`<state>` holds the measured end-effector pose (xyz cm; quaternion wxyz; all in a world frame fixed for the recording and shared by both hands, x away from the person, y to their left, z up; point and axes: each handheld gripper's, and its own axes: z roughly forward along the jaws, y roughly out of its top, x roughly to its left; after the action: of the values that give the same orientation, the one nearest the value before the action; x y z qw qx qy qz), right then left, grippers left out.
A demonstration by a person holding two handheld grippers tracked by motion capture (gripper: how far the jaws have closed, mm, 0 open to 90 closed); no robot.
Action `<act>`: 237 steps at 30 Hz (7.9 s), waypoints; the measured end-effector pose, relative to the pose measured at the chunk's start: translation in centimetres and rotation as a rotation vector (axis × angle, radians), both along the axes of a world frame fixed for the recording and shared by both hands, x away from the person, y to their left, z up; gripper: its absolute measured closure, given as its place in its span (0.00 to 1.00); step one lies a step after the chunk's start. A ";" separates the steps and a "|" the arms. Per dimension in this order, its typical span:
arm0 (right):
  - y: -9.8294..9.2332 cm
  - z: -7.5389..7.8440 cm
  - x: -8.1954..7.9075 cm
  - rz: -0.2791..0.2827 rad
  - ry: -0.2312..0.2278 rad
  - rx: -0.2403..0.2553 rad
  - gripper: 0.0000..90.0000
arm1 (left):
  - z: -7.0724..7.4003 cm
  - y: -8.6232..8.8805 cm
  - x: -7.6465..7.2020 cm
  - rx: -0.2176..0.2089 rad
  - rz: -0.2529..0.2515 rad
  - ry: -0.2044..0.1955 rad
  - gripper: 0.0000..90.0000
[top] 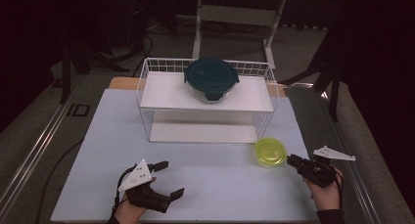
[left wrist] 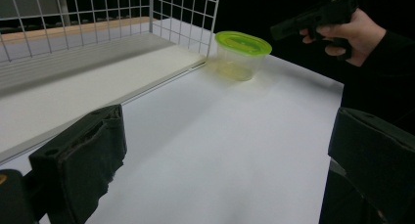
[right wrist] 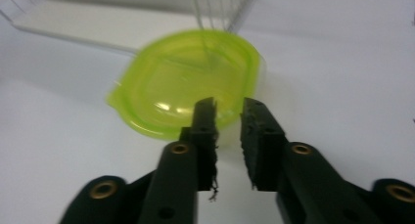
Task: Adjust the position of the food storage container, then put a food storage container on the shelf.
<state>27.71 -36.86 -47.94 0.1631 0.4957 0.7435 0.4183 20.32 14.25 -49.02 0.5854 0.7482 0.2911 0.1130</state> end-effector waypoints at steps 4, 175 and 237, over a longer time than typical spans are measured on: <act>-0.5 -1.2 0.7 -0.029 0.035 -0.020 1.00 | 0.0 0.0 0.0 0.001 -0.003 -0.002 0.01; 22.0 -5.1 6.7 0.415 0.201 0.036 1.00 | 0.0 0.1 -0.4 0.005 -0.018 0.003 0.01; 19.7 0.7 5.3 0.366 0.125 0.206 0.16 | -0.6 -0.3 12.1 -0.042 0.171 0.621 0.13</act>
<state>32.99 -17.20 -47.28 -0.0137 0.3915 0.7830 0.4832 32.40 14.00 -49.58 0.4726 0.7074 0.5197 -0.0780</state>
